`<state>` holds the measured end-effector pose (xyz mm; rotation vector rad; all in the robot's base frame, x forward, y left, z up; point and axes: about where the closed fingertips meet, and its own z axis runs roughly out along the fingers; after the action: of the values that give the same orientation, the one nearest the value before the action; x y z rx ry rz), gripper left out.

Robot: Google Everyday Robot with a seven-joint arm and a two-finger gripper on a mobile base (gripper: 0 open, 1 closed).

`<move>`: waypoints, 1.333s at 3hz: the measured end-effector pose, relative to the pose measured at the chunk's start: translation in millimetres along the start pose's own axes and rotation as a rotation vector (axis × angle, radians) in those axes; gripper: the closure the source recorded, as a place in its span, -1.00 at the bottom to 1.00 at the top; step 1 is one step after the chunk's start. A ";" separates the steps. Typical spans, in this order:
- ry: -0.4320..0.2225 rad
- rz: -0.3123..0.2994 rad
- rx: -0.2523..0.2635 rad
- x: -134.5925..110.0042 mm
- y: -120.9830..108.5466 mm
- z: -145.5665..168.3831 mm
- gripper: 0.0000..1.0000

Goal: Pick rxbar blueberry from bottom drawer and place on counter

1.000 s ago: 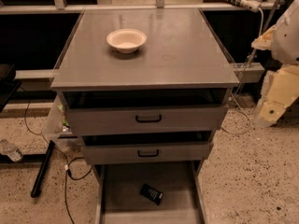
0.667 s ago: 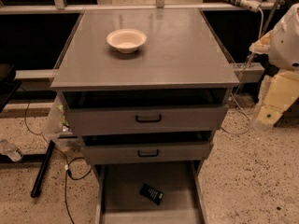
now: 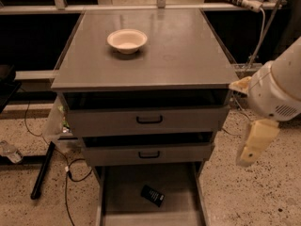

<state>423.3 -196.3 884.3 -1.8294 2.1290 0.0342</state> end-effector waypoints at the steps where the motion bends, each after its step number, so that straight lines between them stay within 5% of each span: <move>1: -0.084 -0.026 -0.008 15.4 24.4 54.3 -1.00; 2: -0.152 0.023 0.014 40.6 34.8 110.3 -1.00; 3: -0.160 0.032 0.090 41.6 16.8 112.8 -1.00; 4: -0.160 0.032 0.090 41.5 16.7 112.7 -1.00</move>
Offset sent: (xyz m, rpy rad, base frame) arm 0.0140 -0.0252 -0.2003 0.2579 -0.1452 -0.0890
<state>428.6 -207.0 763.7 -1.6832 2.0161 0.0883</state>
